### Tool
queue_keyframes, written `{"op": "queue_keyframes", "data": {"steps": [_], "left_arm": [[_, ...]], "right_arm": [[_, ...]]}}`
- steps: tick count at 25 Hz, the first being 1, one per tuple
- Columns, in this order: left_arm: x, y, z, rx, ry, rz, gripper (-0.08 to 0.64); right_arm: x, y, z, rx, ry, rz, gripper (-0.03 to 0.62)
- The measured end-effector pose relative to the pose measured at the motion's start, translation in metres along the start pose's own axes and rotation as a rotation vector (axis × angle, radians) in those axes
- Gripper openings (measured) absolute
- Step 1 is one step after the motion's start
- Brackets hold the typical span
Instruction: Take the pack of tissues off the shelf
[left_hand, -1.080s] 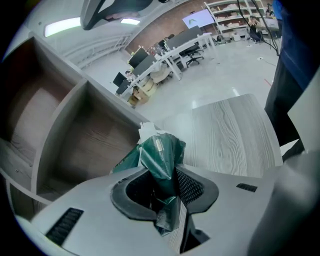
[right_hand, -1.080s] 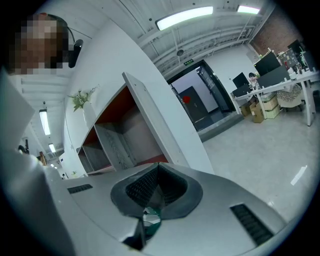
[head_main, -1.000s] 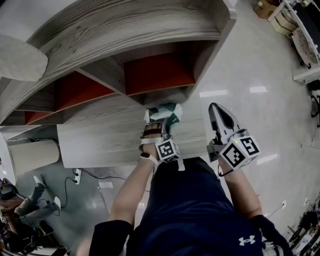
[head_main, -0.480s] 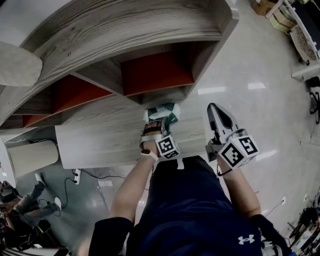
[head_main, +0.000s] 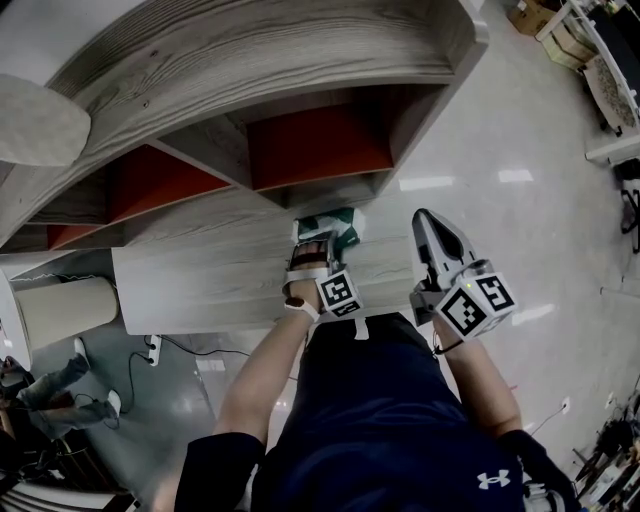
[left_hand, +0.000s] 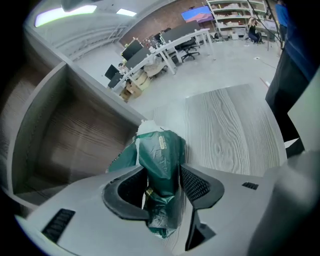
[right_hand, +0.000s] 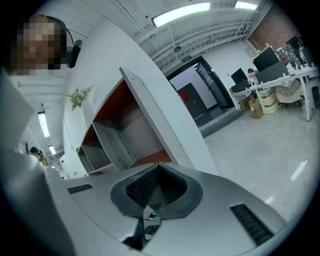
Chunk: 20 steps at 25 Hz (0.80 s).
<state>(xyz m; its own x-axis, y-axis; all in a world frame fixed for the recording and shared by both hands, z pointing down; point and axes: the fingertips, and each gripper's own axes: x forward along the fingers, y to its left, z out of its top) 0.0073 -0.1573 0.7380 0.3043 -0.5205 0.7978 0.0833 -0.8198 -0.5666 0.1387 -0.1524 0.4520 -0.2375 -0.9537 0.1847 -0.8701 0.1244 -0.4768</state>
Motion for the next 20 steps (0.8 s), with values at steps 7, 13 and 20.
{"op": "queue_keyframes", "data": {"steps": [7, 13, 20], "left_arm": [[-0.024, 0.015, 0.003, -0.078, -0.03, 0.045, 0.293], [-0.06, 0.046, 0.011, -0.144, -0.092, 0.114, 0.301], [-0.122, 0.096, 0.032, -0.257, -0.215, 0.225, 0.272]], "right_arm": [[0.001, 0.005, 0.001, -0.002, 0.0, 0.015, 0.012], [0.003, 0.012, 0.007, -0.01, -0.005, 0.038, 0.012], [0.005, 0.022, 0.017, -0.023, -0.026, 0.065, 0.012]]}}
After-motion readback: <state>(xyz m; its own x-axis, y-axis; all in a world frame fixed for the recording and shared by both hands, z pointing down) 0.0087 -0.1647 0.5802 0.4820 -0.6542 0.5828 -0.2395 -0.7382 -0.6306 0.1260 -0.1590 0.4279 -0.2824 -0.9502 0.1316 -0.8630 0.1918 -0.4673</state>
